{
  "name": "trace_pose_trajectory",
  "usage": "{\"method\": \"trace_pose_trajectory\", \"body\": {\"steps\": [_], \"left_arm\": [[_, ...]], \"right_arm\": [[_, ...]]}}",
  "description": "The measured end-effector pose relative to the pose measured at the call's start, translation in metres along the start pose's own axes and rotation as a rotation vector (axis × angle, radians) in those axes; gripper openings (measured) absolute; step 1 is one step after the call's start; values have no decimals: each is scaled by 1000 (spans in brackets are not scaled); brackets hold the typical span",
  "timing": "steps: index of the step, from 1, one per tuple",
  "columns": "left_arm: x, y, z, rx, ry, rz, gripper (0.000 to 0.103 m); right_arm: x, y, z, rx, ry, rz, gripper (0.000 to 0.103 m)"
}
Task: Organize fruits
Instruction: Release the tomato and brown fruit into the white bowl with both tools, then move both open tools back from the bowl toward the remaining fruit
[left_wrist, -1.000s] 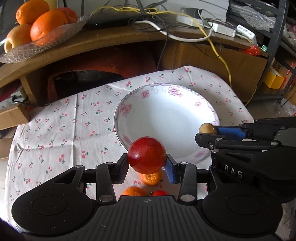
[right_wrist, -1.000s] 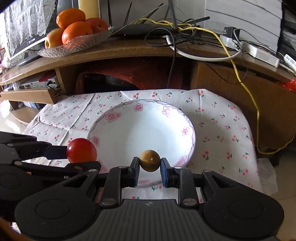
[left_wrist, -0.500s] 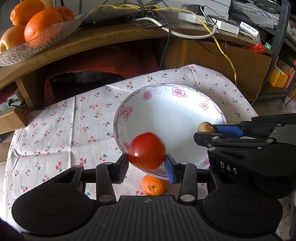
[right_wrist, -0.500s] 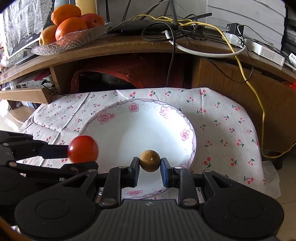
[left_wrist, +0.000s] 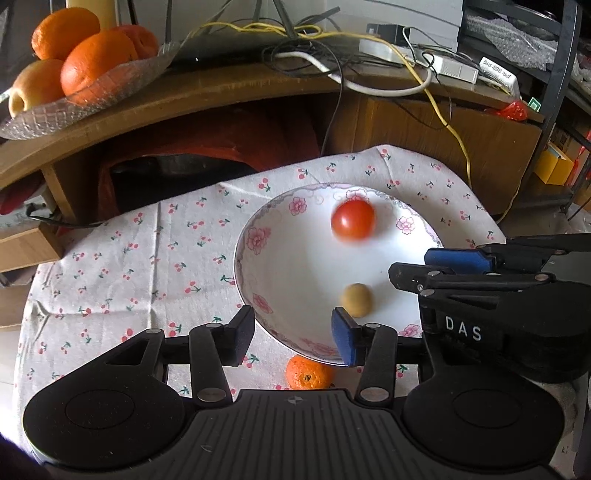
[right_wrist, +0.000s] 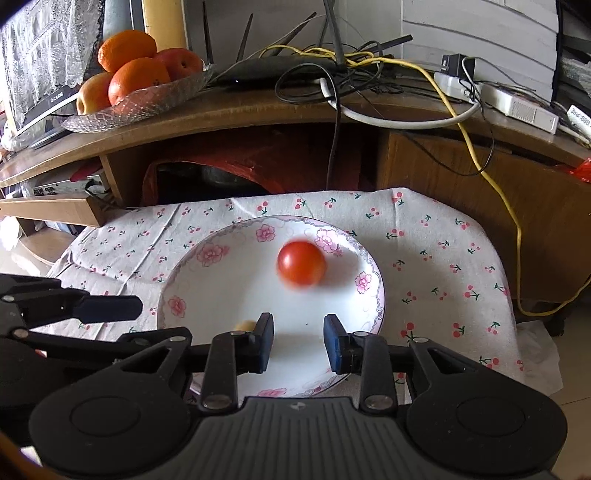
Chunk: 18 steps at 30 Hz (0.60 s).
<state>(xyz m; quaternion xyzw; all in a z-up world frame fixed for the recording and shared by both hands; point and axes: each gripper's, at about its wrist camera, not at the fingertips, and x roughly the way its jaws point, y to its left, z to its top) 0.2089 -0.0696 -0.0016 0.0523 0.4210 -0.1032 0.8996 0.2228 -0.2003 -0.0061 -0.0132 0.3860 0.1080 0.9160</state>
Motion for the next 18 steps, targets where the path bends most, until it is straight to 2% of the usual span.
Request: {"method": "trace_pose_trajectory", "body": {"steps": [4,10,18], "left_arm": [[-8,2,-1,-2,-4,15,62],[-20,7,-3,0,-15,29,62],[-38,9,-11,8,-24,32,63]], "right_arm": [[-5,2,-1,-9,-5,3,31],[-16,-1,-5,16,-9,-5,31],[-35,15,-10,-17,-20,22,31]]}}
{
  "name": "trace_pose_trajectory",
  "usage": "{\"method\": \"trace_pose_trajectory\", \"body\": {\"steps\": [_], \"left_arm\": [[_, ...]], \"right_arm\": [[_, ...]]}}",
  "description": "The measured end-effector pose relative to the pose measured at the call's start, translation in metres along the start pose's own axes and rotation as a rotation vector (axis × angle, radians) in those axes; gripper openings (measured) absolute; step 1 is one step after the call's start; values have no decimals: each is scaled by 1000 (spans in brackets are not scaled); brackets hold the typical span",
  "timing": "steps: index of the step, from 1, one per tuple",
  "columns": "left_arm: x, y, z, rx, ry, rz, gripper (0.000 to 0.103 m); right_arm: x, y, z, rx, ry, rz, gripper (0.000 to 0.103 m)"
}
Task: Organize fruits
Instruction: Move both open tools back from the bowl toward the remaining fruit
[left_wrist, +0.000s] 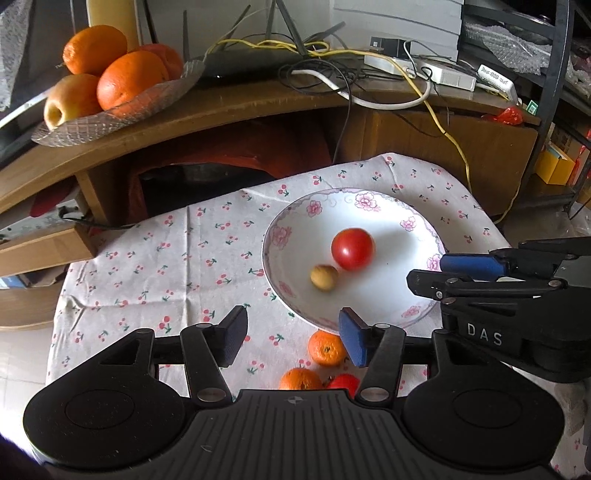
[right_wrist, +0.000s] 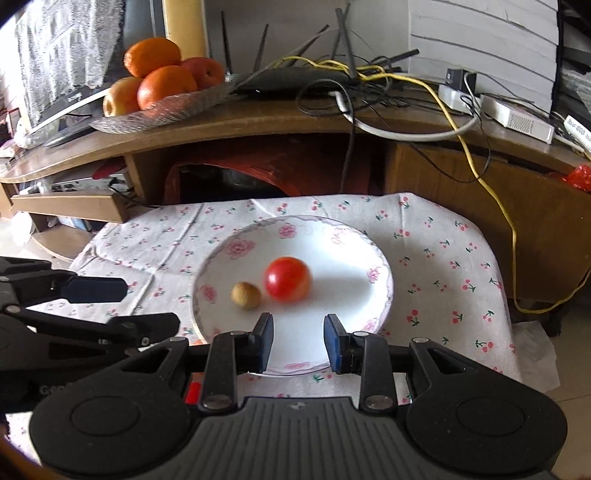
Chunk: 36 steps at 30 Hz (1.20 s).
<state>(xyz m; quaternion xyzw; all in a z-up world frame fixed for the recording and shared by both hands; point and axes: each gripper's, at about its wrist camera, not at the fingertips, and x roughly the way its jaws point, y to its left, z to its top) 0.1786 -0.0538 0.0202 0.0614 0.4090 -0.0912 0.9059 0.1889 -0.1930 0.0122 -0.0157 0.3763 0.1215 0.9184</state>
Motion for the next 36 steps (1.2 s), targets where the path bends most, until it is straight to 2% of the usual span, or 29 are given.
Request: {"method": "trace_pose_trajectory", "body": {"steps": [10,36], "left_arm": [[-20,2,-13,-8,-5,-10,64],[-42,21,-54,-36,42,-21,62]], "right_arm": [[-26,18,-8,-17,-22,18,31],[-37,56,-35,-60,55,30,31]]}}
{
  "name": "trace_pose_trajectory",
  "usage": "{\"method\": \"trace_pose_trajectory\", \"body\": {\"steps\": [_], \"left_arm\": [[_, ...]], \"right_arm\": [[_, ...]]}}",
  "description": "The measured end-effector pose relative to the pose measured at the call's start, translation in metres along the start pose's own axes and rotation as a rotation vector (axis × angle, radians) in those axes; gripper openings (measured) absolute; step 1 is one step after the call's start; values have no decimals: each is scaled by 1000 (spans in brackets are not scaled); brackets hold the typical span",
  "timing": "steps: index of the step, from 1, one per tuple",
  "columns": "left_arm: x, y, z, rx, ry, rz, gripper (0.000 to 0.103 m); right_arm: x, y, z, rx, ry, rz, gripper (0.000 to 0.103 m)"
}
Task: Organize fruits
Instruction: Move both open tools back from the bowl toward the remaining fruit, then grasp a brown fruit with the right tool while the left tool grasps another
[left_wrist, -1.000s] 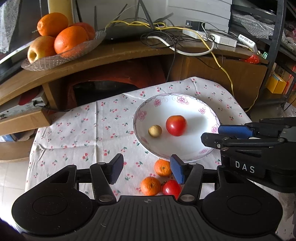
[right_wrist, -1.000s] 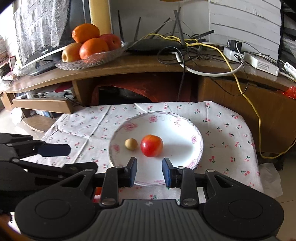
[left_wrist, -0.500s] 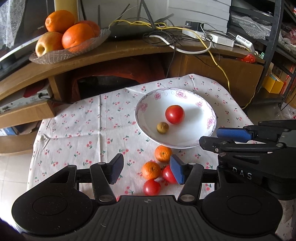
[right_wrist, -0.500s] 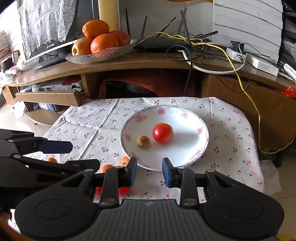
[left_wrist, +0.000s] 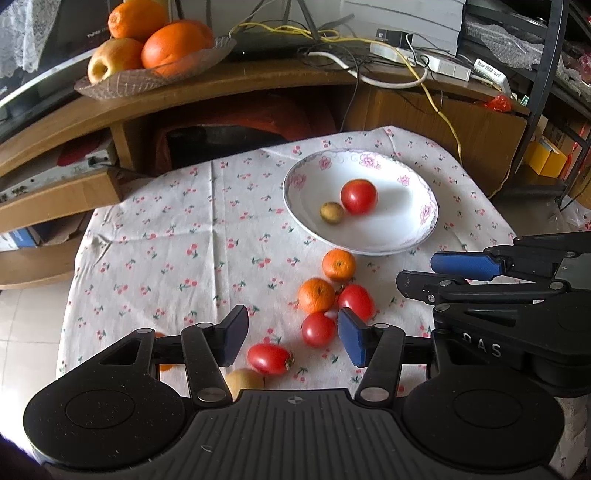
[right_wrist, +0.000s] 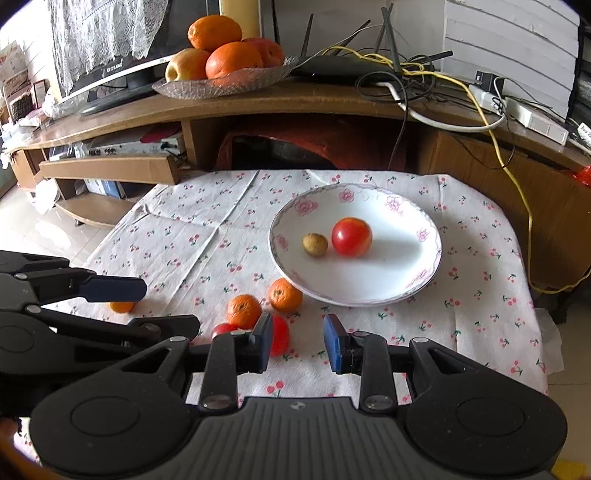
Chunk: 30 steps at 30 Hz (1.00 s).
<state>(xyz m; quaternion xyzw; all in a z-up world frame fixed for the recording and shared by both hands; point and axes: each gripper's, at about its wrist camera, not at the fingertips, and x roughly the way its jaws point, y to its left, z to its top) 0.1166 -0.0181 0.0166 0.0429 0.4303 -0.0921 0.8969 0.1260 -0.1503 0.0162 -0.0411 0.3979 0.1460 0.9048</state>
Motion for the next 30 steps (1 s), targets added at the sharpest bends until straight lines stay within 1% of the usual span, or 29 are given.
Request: {"method": "trace_pose_trajectory", "body": {"steps": [8,16,23,25,28,30], "left_arm": [[-6,7,-19,2,36,0,61],[-6,9,-42,23,90,-16,59],[-5,9,-58,65,118,-25,63],[-4,11,-60,66,122,-29,64],[-3,18,-64,50,125,-34,69],[-1,21,-67,44,131,-36,69]], "right_arm": [[-1,16,-15,-24,38,38,31],[2,26,-35,-44,97,76,31],[7,31,-51,-63,141,108,31],[10,32,-52,-70,148,118,31],[17,35,-55,-79,167,130,31],[20,36,-57,-81,177,138,31]]}}
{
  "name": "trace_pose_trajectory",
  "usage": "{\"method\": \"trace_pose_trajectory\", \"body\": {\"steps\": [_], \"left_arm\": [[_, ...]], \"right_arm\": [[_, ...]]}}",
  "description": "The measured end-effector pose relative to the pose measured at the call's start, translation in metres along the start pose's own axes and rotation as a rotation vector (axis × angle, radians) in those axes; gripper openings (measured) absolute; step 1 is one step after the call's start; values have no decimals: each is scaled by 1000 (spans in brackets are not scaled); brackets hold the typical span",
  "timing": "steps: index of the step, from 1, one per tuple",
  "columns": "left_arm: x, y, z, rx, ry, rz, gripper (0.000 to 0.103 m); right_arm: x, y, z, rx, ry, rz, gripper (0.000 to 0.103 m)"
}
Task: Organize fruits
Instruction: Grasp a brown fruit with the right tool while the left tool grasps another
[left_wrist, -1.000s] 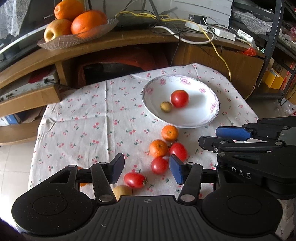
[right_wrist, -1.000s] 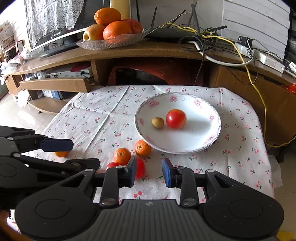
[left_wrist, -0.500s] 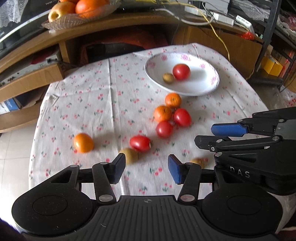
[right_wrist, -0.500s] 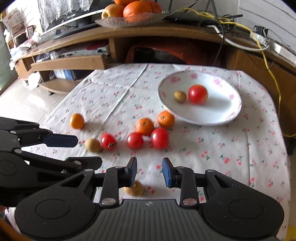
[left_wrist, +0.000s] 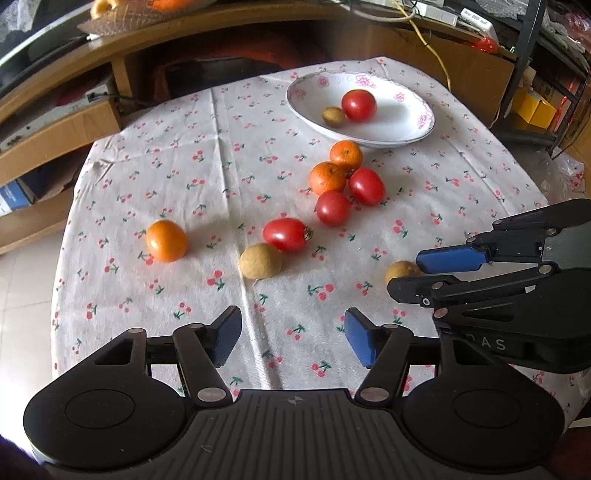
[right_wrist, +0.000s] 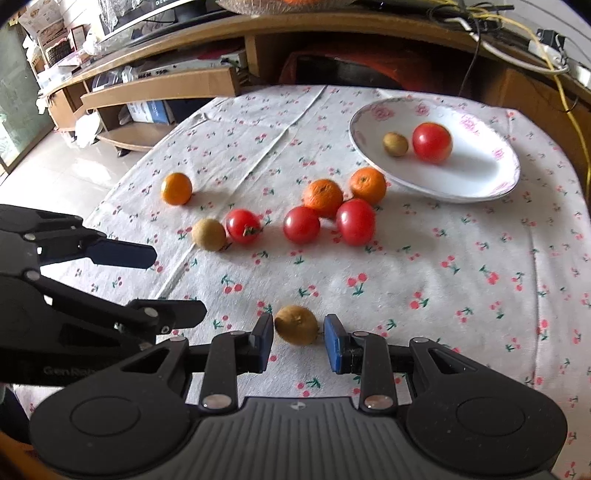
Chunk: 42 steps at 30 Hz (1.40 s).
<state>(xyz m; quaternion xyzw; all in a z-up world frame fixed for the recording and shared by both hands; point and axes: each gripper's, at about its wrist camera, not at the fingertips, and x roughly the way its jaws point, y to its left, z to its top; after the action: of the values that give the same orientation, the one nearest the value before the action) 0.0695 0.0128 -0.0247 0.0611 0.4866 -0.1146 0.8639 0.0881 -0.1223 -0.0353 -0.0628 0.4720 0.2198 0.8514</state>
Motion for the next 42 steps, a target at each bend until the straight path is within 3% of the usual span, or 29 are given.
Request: {"method": "trace_pose_trajectory", "body": {"steps": [21,32,42], "left_arm": [[34,11,17,39,-47,9,61],[34,10,22,44,-48,28,38],[15,-8,3,63,5,-34,38]], "right_arm": [[1,-13,-4,22,7,36,28],[1,-18,-4,33,5,36,28],[-3,-17,-10,-5,9,20,28]]}}
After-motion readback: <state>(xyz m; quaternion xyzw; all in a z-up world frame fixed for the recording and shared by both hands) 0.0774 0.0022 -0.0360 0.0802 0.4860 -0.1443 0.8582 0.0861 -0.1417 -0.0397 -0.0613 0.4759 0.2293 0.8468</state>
